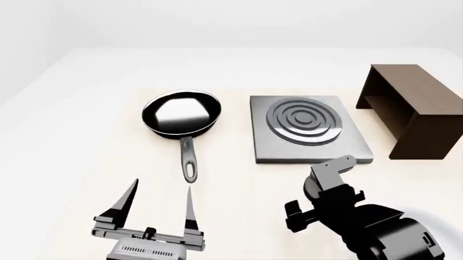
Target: Turn on the stove.
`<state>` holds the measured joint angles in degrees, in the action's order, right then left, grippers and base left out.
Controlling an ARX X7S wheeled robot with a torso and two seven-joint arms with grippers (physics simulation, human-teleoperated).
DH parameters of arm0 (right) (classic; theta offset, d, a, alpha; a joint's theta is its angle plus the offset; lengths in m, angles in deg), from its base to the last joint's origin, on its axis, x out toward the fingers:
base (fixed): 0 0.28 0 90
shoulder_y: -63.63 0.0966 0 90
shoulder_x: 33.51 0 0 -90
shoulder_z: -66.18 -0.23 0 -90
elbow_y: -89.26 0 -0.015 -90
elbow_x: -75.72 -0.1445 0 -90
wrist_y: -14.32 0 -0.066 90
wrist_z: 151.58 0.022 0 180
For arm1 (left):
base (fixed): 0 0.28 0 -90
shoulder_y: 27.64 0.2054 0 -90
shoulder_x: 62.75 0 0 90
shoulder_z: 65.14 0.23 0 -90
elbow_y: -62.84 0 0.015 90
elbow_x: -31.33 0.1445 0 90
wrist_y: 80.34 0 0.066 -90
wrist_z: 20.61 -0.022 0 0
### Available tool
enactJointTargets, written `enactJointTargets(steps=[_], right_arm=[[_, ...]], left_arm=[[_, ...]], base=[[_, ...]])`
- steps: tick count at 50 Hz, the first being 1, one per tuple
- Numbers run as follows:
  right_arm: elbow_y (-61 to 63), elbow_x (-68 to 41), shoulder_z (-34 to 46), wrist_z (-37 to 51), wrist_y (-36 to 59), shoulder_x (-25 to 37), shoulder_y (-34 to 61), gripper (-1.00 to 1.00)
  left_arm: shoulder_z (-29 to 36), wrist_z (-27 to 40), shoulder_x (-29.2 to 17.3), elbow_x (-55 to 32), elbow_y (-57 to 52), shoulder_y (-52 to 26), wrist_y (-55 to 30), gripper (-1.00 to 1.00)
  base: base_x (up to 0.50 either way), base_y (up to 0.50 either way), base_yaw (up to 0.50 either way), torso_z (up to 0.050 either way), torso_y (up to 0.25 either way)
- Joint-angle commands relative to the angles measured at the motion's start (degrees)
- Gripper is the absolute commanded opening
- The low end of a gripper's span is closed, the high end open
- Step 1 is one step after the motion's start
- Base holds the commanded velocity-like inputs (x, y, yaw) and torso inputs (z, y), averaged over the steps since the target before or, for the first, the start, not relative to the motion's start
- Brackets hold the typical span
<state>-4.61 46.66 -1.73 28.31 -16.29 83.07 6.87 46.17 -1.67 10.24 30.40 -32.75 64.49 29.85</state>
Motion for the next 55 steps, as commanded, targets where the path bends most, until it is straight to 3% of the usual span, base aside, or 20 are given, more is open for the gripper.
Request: enactJointTargets(steps=[1, 55], right_arm=[[-1.8, -1.1, -0.6, 2.3, -0.3, 0.1, -0.1, 1.00], [-8.1, -1.0, -5.5, 3.9, -1.3, 2.0, 6.4, 1.00]], left_arm=[[0.2, 0.2, -0.2, -0.1, -0.1, -0.1, -0.2, 1.00], [1.2, 1.0, -0.8, -0.4, 0.3, -0.6, -0.2, 1.00]], base=[[0.00, 0.00, 0.00, 0.000, 0.000], [0.00, 0.00, 0.00, -0.001, 0.000]])
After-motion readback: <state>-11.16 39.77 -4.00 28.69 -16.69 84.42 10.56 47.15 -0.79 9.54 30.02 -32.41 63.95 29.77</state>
